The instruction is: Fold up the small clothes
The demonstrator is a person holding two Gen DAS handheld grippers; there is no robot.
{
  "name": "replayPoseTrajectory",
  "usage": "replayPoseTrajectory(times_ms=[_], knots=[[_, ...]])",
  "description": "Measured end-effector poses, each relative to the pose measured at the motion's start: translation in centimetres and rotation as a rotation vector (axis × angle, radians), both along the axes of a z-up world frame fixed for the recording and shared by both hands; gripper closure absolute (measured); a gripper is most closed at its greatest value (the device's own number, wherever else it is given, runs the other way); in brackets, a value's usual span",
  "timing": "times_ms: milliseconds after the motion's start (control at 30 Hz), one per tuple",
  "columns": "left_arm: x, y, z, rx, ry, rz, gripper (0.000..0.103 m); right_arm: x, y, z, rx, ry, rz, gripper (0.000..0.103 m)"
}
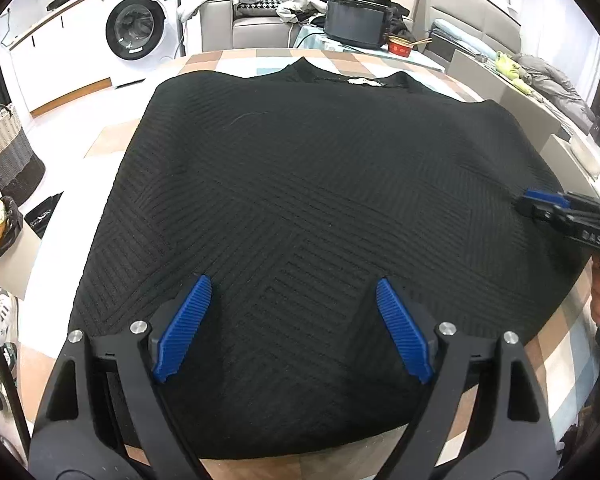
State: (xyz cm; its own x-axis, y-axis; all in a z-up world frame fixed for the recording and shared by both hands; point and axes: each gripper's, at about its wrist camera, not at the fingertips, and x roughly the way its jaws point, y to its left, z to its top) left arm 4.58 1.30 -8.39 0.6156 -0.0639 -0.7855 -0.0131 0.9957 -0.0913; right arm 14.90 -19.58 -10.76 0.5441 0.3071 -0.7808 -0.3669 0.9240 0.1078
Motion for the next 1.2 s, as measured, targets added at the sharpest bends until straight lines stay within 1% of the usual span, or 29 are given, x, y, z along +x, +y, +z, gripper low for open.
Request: replayPoseTrajectory(times_ms=[67,100,133,167,233,300,367,400,433,500,567,600,667,733,800,867,900,1067,1100,1167,1200], knots=[[0.0,0.0,0.0,0.005,0.000,0.001,0.019,-0.9,-1.6,0.0,0.029,0.001,0.005,0.065],[0.1,-0.1,0.0,0.008,0.000,0.001,0.018,-1.3,-2.4,0.0,0.026,0.003,-0.009,0.065],[0.2,-0.1,-0.1,0.008,0.000,0.002,0.017,-1.8,-3.5,-0.1,-0.016,0.000,-0.043,0.065],[0.2,-0.1,-0.1,0.009,0.000,0.002,0.016,-2.2,-4.2,-0.1,-0.033,-0.007,-0.059,0.065],[0.3,-0.2,-0.1,0.013,-0.001,0.001,0.015,-3.0,-6.1,-0.4,0.000,-0.001,-0.069,0.065],[0.3,-0.1,-0.1,0.013,0.001,0.002,0.015,-3.5,-6.8,-0.3,0.009,-0.003,-0.088,0.065],[0.2,0.2,0.2,-0.006,0.010,0.016,0.015,-3.7,-6.3,0.1,-0.014,-0.008,-0.111,0.064],[-0.1,0.4,0.4,-0.023,0.011,0.027,0.015,-3.8,-5.9,0.4,-0.015,-0.011,-0.121,0.057],[-0.5,0.7,0.7,-0.042,0.005,0.034,0.015,-3.8,-5.5,0.7,-0.002,-0.010,-0.126,0.045],[-1.5,1.3,1.3,-0.056,-0.013,0.053,0.016,-3.8,-4.8,1.2,0.053,-0.010,-0.127,0.037],[-3.2,2.2,2.2,-0.052,-0.057,0.092,0.017,-4.0,-3.9,1.7,0.094,-0.022,-0.118,0.033],[-4.1,2.5,2.6,-0.057,-0.077,0.100,0.017,-4.0,-3.4,1.9,0.106,-0.030,-0.114,0.027],[-4.9,2.7,2.8,-0.066,-0.077,0.099,0.017,-4.3,-2.4,1.8,0.123,-0.041,-0.085,0.025],[-5.5,2.7,2.5,-0.069,-0.064,0.087,0.017,-4.4,-1.5,1.2,0.090,-0.026,-0.060,0.025],[-5.6,2.8,1.7,-0.057,-0.026,0.088,0.019,-4.3,-0.7,0.3,0.049,-0.003,-0.046,0.025],[-5.6,3.3,0.8,-0.032,0.025,0.131,0.021,-4.4,-0.5,-0.2,0.022,0.009,-0.044,0.025],[-5.8,3.8,0.4,-0.034,0.046,0.156,0.026,-4.6,-0.5,-0.2,0.014,0.011,-0.043,0.025],[-7.6,4.6,1.0,-0.040,0.040,0.197,0.027,-5.2,-0.4,0.4,0.006,0.012,-0.046,0.023],[-8.1,4.9,1.0,-0.058,0.047,0.210,0.027,-5.3,-0.4,0.4,0.009,0.011,-0.048,0.023],[-9.3,5.8,0.8,-0.140,0.054,0.248,0.027,-5.4,-0.5,0.4,0.015,0.010,-0.052,0.023],[-9.8,6.4,0.7,-0.200,0.052,0.269,0.027,-5.4,-0.6,0.4,0.021,0.010,-0.055,0.023]])
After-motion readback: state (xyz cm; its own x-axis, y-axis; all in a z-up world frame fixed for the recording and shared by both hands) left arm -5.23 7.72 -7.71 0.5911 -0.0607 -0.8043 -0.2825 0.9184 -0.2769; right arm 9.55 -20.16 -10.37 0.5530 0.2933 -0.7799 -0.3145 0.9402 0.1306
